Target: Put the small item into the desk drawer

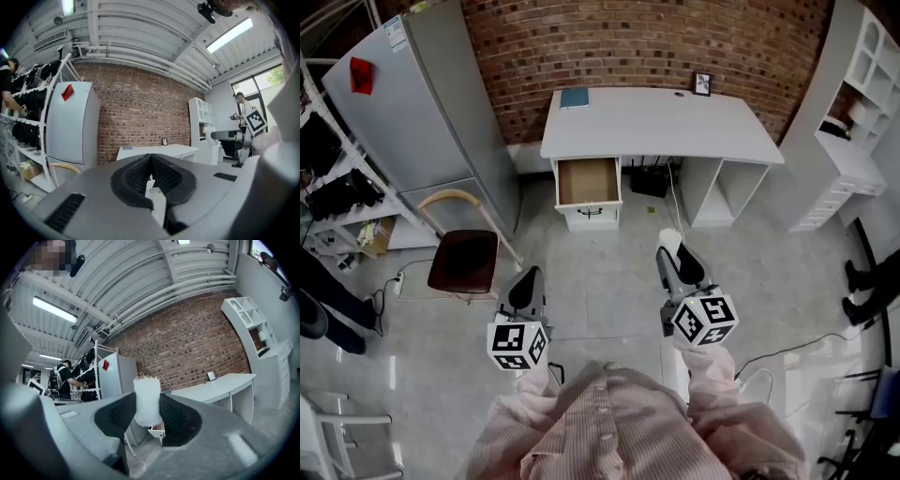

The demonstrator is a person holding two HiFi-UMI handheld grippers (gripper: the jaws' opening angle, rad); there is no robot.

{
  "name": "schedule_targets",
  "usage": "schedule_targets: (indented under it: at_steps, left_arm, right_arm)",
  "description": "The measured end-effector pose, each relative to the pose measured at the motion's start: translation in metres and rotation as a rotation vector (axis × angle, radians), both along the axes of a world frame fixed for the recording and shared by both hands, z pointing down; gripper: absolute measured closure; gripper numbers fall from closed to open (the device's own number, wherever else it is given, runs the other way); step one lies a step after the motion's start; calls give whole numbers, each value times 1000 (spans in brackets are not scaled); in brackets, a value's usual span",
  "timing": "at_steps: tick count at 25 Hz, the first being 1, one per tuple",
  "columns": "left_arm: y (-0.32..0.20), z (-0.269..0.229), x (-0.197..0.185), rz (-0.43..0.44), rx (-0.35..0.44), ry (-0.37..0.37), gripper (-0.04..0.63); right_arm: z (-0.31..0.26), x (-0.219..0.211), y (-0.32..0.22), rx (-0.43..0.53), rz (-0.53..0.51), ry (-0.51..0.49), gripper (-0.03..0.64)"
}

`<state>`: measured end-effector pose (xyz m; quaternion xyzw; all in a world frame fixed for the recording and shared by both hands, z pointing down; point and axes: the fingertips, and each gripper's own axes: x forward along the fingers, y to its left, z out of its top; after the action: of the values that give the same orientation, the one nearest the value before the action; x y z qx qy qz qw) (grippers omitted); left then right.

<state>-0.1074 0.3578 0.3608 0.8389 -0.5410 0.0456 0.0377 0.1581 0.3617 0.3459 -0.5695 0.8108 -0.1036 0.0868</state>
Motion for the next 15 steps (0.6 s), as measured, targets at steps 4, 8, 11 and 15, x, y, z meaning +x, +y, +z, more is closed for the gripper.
schedule_targets:
  at_steps: [4,8,11,15]
  left_arm:
    - [-1,4,1,-23,4,14,597]
    - [-10,4,2,-26,2,11,597]
    - [-23,8,-2,-29,-7,13,597]
    - [-49,17,-11,-36,-27,36,597]
  right_arm:
    - [3,1,-5,10,-20,-9,457]
    - [4,3,-15,11,-29,-18,457]
    - [7,-4,-28,12,-58,-29,457]
    - [15,-17,-53,-4,-81,-10,457]
